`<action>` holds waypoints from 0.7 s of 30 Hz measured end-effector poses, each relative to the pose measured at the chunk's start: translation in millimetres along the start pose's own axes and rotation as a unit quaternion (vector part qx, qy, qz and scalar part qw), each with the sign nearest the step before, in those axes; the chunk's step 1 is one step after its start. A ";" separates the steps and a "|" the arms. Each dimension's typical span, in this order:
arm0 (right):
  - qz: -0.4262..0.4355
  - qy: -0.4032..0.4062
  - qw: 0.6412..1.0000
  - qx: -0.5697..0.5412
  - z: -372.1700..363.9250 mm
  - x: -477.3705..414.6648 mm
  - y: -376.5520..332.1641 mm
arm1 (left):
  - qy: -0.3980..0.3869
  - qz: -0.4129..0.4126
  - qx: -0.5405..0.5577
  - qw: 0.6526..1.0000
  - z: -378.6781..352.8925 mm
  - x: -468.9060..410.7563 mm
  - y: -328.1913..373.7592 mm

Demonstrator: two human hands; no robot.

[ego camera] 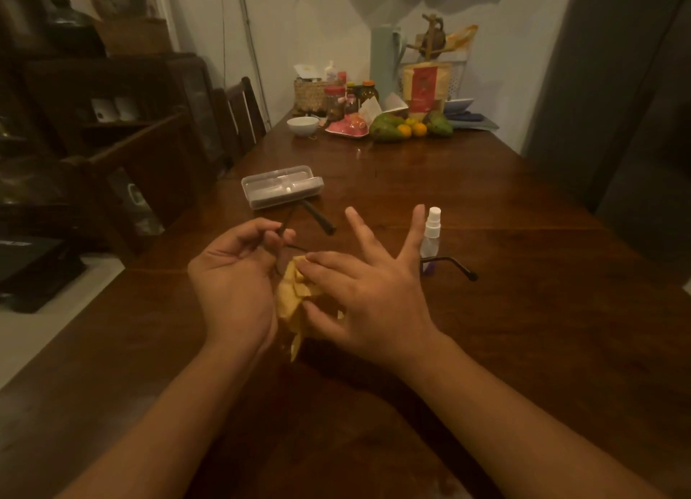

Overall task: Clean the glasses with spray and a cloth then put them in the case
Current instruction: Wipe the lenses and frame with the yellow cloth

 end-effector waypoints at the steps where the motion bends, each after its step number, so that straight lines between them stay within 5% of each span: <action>1: 0.007 -0.002 1.000 0.010 0.5 -0.2 0.3 | 0.002 0.006 0.004 1.000 1.1 -0.7 0.1; 15: 0.099 0.072 0.992 -0.012 4.8 5.9 9.0 | 0.011 -0.025 -0.011 1.000 -2.3 0.2 4.9; 21: 0.093 0.036 0.985 -0.140 -2.3 14.1 0.9 | 0.040 -0.049 0.001 0.998 2.0 -2.3 16.6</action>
Point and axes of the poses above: each hand's wrist, its own x-axis away from the middle knuckle, its own z-axis out of the back of the hand, y = z × x, the point moved 3 cm from there along -x, towards the middle knuckle, and after that the axes turned 6 degrees about y, right-handed, at the moved point
